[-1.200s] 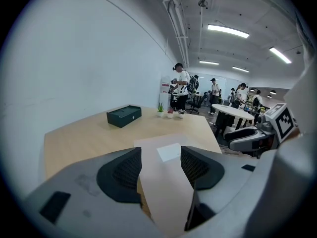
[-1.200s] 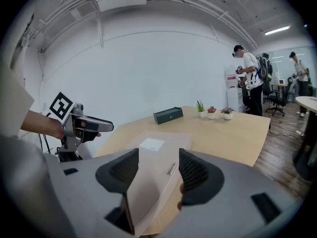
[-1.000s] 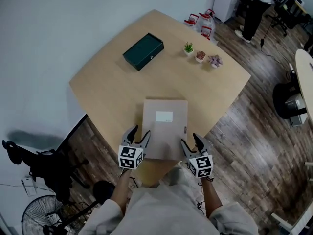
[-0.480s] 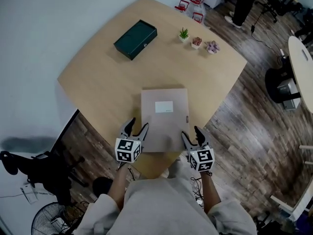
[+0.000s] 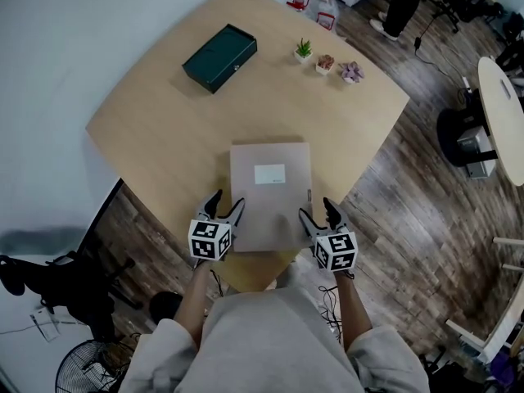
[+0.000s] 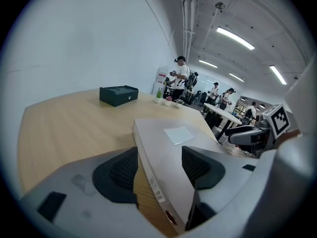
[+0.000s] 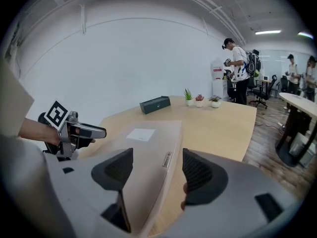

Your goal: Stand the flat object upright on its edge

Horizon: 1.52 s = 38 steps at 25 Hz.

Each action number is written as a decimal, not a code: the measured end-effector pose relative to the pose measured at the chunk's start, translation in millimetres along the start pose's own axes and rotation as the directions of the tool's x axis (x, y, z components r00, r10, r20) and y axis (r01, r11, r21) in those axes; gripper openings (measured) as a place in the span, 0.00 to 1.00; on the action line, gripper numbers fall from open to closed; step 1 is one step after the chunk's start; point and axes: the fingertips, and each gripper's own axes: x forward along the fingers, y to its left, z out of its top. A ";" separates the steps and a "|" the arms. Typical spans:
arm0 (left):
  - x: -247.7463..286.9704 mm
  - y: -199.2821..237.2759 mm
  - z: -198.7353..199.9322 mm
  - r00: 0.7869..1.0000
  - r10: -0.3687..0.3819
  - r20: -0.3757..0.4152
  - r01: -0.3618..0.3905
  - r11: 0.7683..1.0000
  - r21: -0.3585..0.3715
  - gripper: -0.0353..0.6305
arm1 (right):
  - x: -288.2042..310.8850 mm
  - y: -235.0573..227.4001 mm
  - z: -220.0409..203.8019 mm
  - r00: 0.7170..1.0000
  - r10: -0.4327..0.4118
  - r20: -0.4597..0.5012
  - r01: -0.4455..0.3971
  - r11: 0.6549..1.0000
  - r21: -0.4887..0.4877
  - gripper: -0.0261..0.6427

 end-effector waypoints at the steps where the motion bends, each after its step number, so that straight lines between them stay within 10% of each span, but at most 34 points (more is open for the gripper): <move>1: 1.8 1.4 -0.9 1.000 -0.003 -0.003 0.003 1.000 -0.011 0.44 | 3.6 -1.1 0.3 1.000 0.004 -0.005 -0.004 1.000 -0.001 0.51; 38: 78.4 38.5 17.4 0.992 -0.109 -0.066 0.091 0.970 -0.226 0.48 | 120.5 -32.4 18.4 0.971 0.197 -0.137 -0.166 0.963 0.210 0.60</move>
